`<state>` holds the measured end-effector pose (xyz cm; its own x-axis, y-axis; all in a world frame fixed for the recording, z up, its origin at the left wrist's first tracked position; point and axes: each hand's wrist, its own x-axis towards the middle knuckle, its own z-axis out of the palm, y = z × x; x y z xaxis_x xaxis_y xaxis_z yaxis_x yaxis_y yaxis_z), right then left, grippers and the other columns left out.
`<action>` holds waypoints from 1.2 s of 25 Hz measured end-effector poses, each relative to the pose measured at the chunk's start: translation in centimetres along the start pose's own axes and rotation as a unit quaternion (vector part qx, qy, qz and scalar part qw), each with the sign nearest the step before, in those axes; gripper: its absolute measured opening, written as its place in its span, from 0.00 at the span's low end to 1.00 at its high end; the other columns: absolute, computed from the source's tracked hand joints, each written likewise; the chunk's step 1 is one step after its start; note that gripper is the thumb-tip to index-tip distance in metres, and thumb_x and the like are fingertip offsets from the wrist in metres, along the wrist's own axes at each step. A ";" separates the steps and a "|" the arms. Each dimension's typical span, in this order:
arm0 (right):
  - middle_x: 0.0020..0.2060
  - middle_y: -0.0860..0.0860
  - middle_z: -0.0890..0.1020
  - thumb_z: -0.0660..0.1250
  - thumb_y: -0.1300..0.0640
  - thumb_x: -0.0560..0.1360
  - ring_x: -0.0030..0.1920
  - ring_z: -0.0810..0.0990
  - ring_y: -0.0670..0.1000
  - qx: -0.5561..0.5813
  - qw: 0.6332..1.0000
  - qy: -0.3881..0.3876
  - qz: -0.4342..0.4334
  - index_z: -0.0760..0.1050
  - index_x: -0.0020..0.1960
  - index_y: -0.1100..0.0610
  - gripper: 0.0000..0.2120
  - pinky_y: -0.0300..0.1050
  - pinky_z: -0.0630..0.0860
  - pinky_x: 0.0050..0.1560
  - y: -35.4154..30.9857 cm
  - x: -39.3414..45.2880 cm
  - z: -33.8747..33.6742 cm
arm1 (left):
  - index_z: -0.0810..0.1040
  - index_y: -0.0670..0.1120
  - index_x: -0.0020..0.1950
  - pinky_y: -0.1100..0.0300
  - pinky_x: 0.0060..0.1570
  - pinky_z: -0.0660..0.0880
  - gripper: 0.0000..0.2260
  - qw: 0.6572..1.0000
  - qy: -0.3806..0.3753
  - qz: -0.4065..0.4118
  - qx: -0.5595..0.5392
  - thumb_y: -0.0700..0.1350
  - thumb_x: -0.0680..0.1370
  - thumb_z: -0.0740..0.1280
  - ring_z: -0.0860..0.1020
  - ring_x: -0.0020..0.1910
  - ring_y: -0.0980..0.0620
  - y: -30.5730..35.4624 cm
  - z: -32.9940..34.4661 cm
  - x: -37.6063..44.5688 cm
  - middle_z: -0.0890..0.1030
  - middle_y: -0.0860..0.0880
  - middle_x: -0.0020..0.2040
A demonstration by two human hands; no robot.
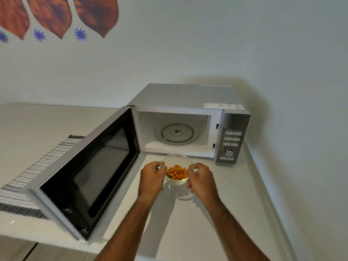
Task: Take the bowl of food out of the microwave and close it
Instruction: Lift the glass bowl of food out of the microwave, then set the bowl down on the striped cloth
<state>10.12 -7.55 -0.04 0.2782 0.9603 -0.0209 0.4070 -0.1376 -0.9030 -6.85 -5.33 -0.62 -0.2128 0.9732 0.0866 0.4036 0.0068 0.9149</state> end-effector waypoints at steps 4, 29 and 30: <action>0.35 0.56 0.86 0.67 0.55 0.83 0.22 0.78 0.43 0.008 1.000 -0.021 -0.010 0.79 0.61 0.58 0.09 0.31 0.73 0.24 0.0 -5.2 -0.5 | 0.84 0.50 0.50 0.66 0.22 0.74 0.08 1.000 0.006 0.002 0.011 0.49 0.85 0.66 0.80 0.35 0.50 -0.2 -2.8 -5.0 0.82 0.48 0.37; 0.32 0.55 0.86 0.68 0.50 0.77 0.24 0.82 0.45 -0.006 0.961 -0.268 -0.064 0.70 0.42 0.50 0.09 0.39 0.78 0.25 -6.9 -23.8 19.3 | 0.88 0.55 0.57 0.68 0.23 0.68 0.13 0.999 0.003 -0.033 0.000 0.40 0.83 0.68 0.68 0.23 0.61 -14.4 -33.1 -15.2 0.73 0.38 0.29; 0.32 0.55 0.86 0.68 0.49 0.78 0.24 0.81 0.46 0.013 0.960 -0.275 -0.054 0.70 0.43 0.49 0.09 0.40 0.77 0.25 -7.2 -24.3 20.9 | 0.88 0.55 0.58 0.69 0.23 0.68 0.12 0.999 0.002 -0.032 -0.001 0.40 0.83 0.68 0.69 0.22 0.61 -15.1 -34.5 -14.8 0.74 0.36 0.31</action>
<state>-17.73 -24.78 -1.94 -0.2691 0.9524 -0.1432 0.3838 -0.0303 -0.9229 -40.53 -27.79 -2.08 -0.2424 0.9697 0.0297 0.3876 0.0687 0.9193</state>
